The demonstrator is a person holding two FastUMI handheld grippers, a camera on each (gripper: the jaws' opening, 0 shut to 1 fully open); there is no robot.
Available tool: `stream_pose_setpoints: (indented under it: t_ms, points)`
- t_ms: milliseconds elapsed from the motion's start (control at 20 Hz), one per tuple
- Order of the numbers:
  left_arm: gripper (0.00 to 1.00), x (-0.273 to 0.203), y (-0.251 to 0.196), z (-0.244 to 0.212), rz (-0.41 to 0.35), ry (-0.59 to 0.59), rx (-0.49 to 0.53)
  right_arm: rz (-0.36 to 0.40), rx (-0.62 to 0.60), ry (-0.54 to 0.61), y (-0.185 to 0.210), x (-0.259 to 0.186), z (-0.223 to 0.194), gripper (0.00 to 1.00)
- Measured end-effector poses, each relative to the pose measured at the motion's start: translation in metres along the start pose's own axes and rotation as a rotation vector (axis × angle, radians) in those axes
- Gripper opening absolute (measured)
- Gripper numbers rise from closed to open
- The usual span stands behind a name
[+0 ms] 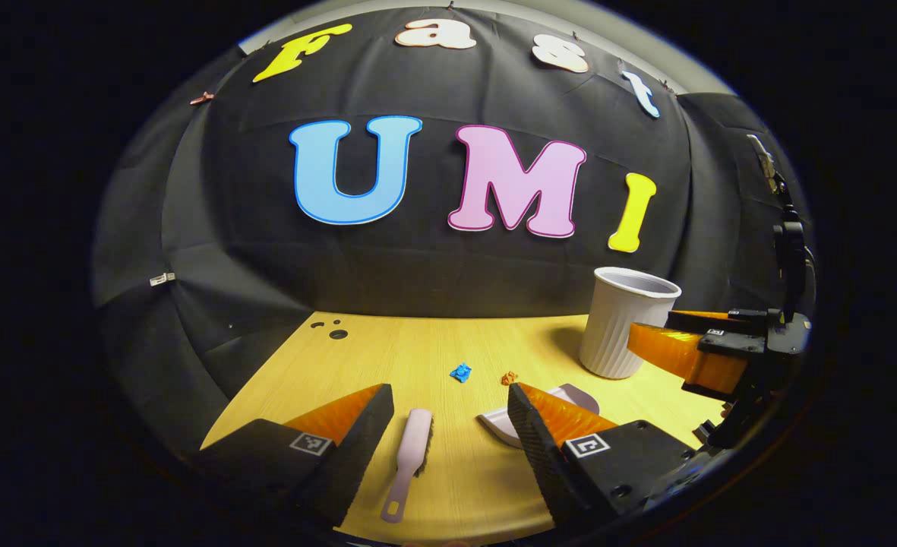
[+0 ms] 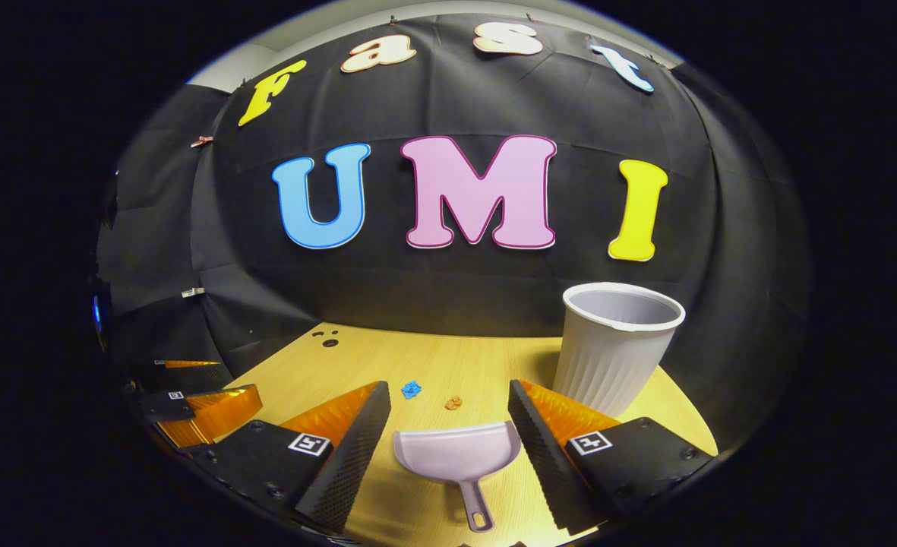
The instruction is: Pick up the small broom and dustpan from the desktop, sweep the trash into the dustpan with the broom, and then empty the trash into the garbage bin.
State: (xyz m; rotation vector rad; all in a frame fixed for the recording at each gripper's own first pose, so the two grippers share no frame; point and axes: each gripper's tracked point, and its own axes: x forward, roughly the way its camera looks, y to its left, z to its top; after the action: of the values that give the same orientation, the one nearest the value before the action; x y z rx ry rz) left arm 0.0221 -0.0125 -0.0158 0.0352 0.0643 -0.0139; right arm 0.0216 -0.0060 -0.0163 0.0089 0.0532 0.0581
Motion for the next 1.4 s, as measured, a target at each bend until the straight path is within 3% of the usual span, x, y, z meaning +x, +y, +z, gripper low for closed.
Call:
stream_pose_setpoints:
  t_ms: [350,500,1100,1400]
  points:
    - [0.95,0.011,0.015,-0.010,0.006,0.047,-0.003,0.011,0.008,0.043,-0.005,0.005,-0.011,0.98]
    - [0.95,0.018,0.022,-0.029,-0.001,0.119,0.004,0.019,0.036,0.058,-0.007,0.007,-0.019,0.98]
    - [0.96,0.065,0.047,-0.152,0.000,0.607,0.029,0.002,0.032,0.082,-0.031,0.012,-0.028,1.00]
    - [0.96,0.097,0.056,-0.193,-0.001,0.769,0.035,-0.002,0.040,0.125,-0.038,0.012,-0.043,1.00]
